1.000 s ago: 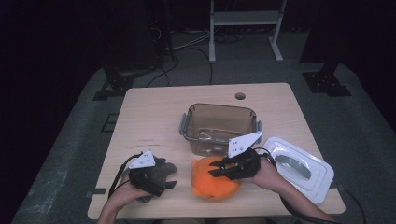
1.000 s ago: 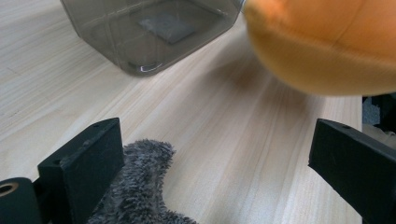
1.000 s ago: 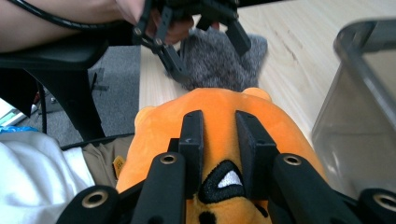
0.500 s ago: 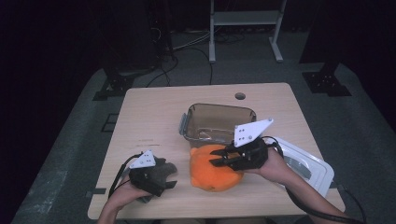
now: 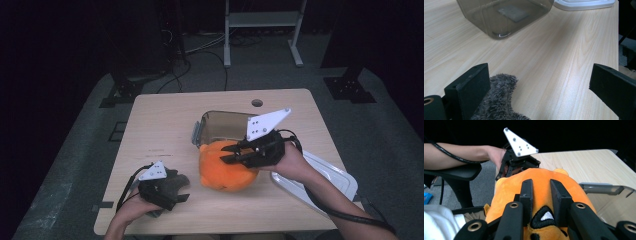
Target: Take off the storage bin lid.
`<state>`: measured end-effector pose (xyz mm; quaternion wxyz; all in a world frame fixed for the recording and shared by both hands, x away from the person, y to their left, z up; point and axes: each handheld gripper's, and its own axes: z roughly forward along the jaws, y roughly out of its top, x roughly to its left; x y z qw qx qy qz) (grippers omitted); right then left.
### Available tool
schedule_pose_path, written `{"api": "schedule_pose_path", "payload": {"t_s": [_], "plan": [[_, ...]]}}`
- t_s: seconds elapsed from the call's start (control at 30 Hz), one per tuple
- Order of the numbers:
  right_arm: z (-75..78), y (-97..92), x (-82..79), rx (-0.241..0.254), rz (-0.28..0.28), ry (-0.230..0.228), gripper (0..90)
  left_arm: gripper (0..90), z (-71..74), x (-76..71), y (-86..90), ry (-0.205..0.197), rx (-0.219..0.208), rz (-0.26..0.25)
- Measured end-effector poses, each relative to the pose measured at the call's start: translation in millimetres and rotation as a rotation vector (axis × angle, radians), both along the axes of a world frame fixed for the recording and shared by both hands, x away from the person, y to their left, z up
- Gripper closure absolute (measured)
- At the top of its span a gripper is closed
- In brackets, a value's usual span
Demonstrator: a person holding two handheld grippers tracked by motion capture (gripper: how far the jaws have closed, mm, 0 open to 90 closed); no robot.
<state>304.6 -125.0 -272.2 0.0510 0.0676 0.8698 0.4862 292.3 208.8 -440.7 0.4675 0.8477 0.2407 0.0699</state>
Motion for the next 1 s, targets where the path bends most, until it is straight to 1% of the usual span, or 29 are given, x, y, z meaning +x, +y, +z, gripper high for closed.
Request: {"api": "schedule_pose_path", "payload": {"t_s": [0.13, 0.3, 0.57, 0.67, 0.8, 1.0], "plan": [[7.5, 1.5, 6.4, -0.002, -0.006, -0.013, 72.5, 2.4, 0.5, 0.1, 0.6, -0.002, 0.002, 0.0], [15.1, 0.7, 14.7, 0.005, -0.016, -0.012, 72.5, 2.4, 0.6, -0.1, 0.5, -0.002, 0.0, -0.001], [18.6, -0.9, 26.4, 0.006, -0.031, -0.006, 72.5, 2.4, 0.4, -0.1, 0.7, 0.002, -0.002, 0.0], [19.9, -1.0, 30.4, 0.001, -0.036, -0.008, 72.5, 2.4, 0.5, 0.0, 0.5, 0.0, -0.001, -0.002], [22.3, -2.4, 35.7, 0.009, -0.038, -0.012, 72.5, 2.4, 0.5, 0.2, 0.8, 0.0, 0.0, -0.002], [24.4, -4.9, 43.6, 0.002, -0.052, -0.008, 72.5, 2.4, 0.3, 0.4, 0.3, 0.003, -0.004, 0.001]]}}
